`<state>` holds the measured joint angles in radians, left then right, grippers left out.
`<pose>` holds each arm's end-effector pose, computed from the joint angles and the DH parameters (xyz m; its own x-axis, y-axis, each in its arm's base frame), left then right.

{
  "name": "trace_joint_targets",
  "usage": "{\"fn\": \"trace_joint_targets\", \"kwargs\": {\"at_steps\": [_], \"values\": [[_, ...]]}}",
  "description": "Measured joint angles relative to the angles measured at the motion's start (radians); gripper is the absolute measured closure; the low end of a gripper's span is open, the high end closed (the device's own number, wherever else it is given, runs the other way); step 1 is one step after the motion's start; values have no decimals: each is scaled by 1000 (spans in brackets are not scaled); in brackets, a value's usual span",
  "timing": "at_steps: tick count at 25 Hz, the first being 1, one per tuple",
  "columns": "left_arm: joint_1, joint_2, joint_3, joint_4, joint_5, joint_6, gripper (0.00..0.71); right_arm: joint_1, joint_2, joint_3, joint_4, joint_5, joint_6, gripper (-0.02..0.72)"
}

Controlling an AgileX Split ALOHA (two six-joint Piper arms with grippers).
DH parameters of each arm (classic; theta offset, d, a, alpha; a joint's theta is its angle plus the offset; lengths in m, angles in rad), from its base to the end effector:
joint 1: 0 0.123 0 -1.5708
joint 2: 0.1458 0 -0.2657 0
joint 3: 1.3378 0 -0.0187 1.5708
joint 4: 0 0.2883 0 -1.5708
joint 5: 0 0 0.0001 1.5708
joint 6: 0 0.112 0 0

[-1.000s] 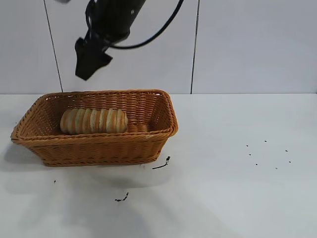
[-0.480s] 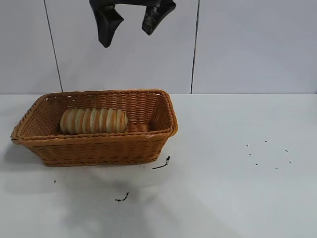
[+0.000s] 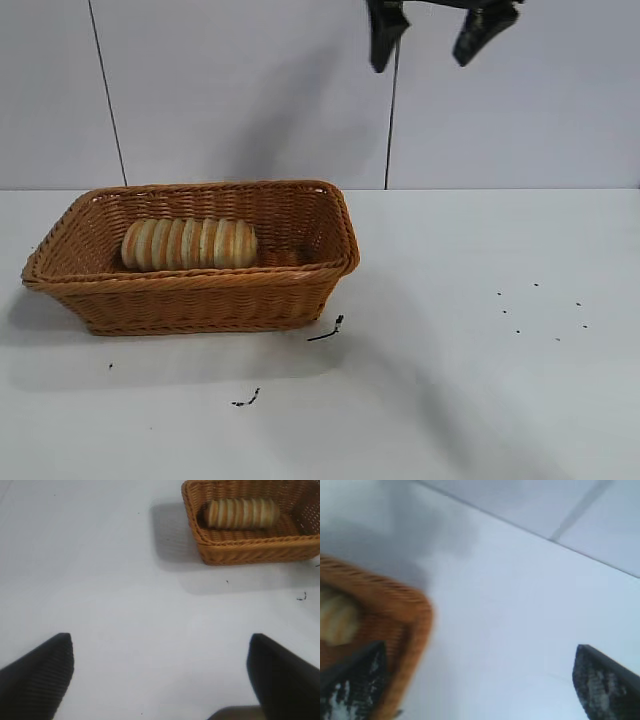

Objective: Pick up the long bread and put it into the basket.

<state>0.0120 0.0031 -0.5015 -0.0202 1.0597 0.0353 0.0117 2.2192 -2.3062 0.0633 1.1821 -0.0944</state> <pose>0.0668 -0.0012 0.2861 -0.4562 0.0199 -0.8897 0.0153 0.9998 0.0146 0.5298 0.0128 0.2830 -0.8402 -0.0800 -0.5364 -0.1023 0.9947 0.0118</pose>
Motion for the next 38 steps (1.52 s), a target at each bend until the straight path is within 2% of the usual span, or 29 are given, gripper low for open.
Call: {"fn": "trace_joint_targets", "kwargs": {"at_steps": [8,11,15,24,30,38], "values": [[0,0,0,0,0,0,17,-50,-30,12,2,28,0,14],[0,0,0,0,0,0,17,-52,-84,66,-18,26,7,13],[0,0,0,0,0,0,17,-53,-187,240,-54,25,27,13],[0,0,0,0,0,0,17,-53,-539,705,-47,25,47,13],[0,0,0,0,0,0,17,-53,-823,1014,-47,26,94,13],[0,0,0,0,0,0,17,-53,-1271,1372,-47,20,94,13]]}}
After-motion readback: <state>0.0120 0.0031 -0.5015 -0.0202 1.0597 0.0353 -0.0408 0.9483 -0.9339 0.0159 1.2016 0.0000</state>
